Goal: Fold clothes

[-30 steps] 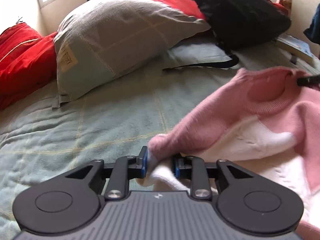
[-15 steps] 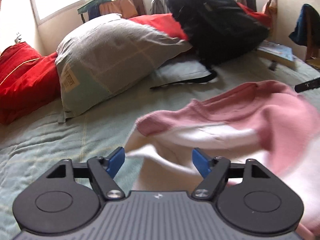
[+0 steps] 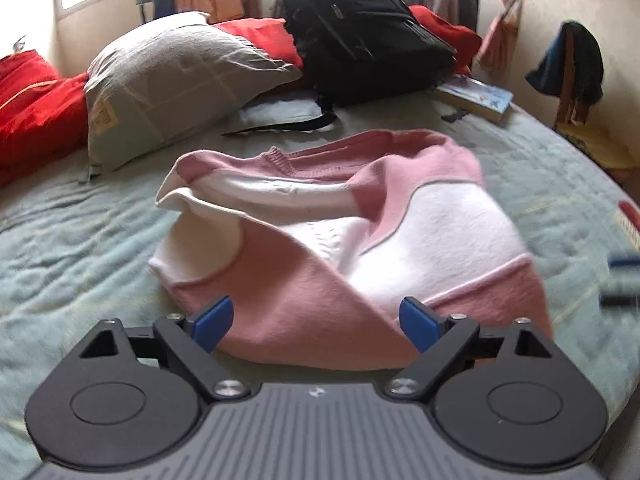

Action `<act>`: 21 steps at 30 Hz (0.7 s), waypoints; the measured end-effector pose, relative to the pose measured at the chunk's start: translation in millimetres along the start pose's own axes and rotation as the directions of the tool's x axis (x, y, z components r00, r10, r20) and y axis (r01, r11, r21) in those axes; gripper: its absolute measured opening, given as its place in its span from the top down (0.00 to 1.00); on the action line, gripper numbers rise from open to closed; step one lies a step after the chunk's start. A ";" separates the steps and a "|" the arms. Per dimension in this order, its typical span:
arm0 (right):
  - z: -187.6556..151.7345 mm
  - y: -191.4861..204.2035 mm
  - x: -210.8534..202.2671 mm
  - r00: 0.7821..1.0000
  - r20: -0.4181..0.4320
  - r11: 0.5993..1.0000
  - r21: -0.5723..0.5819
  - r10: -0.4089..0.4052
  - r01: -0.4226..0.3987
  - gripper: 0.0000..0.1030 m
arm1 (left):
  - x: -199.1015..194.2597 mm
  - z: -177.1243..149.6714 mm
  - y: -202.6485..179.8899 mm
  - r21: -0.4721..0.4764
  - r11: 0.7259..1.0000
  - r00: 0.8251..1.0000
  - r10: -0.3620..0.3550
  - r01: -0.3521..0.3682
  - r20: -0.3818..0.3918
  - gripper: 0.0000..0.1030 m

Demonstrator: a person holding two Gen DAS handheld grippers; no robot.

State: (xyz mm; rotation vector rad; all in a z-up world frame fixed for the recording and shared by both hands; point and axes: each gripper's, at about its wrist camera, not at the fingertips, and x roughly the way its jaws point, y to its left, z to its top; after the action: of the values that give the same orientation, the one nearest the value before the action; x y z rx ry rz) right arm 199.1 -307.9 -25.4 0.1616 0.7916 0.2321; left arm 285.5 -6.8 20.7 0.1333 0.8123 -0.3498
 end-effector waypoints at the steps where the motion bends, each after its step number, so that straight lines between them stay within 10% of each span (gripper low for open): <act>1: -8.1 1.5 -3.2 1.000 -0.008 1.000 0.021 -0.003 0.003 0.00 | 1.1 1.4 -2.1 -0.012 1.000 1.000 -0.001 0.001 -0.001 0.12; 21: -53.1 13.4 -22.5 1.000 0.003 0.996 0.080 0.029 -0.029 0.00 | 54.0 8.3 6.0 -0.002 0.951 0.934 0.303 -0.309 -0.188 0.04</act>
State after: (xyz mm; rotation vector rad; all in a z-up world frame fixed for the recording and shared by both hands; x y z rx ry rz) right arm 143.7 -298.1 -43.7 0.2489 0.7974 0.2279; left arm 327.6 -16.9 -13.2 0.2633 0.9650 -0.0293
